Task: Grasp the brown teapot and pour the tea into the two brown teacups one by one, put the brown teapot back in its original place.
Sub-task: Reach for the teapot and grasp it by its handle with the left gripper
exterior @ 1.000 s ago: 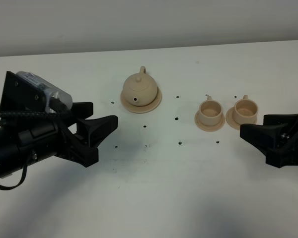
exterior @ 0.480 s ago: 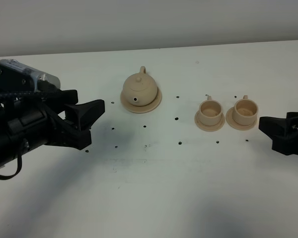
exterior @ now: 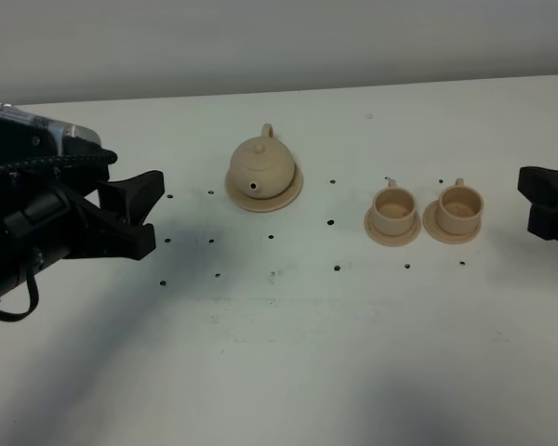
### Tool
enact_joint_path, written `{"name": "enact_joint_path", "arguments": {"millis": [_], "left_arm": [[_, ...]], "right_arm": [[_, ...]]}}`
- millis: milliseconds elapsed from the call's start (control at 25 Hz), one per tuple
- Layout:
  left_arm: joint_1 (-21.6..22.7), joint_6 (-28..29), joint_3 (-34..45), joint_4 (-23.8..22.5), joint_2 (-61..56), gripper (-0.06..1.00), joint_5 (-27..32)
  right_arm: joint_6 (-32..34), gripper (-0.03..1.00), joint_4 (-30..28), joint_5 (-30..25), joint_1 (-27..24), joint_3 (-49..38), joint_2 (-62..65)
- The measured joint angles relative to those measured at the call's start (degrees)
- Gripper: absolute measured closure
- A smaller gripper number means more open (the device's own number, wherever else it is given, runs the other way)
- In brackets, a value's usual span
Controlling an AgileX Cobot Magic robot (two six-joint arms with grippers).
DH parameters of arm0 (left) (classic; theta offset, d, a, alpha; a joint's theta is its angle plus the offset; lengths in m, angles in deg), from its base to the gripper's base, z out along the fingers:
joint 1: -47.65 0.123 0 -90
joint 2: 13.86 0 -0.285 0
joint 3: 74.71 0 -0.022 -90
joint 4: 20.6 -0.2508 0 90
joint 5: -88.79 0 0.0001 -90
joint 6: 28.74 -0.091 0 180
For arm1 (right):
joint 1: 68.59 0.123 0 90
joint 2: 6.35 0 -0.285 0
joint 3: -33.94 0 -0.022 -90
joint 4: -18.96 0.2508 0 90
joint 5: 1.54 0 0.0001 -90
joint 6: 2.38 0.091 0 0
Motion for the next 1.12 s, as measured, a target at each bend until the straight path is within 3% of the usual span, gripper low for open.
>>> {"name": "enact_joint_path", "arguments": {"millis": [200, 360, 840, 1120], "left_arm": [[0.0, -0.3, 0.0, -0.1, 0.0, 0.38, -1.8], [0.0, -0.3, 0.0, -0.3, 0.0, 0.38, -3.3], [0.0, -1.1, 0.0, -0.6, 0.0, 0.38, -4.2], [0.0, -0.3, 0.0, -0.6, 0.0, 0.38, -4.1]], "right_arm": [[7.1, 0.47, -10.4, 0.6, 0.0, 0.0, 0.0], [13.0, 0.47, -17.9, -2.9, 0.0, 1.2, 0.0], [40.6, 0.47, -40.8, -27.1, 0.0, 6.2, 8.7], [47.1, 0.47, -45.8, -40.6, 0.0, 6.2, 16.3]]}}
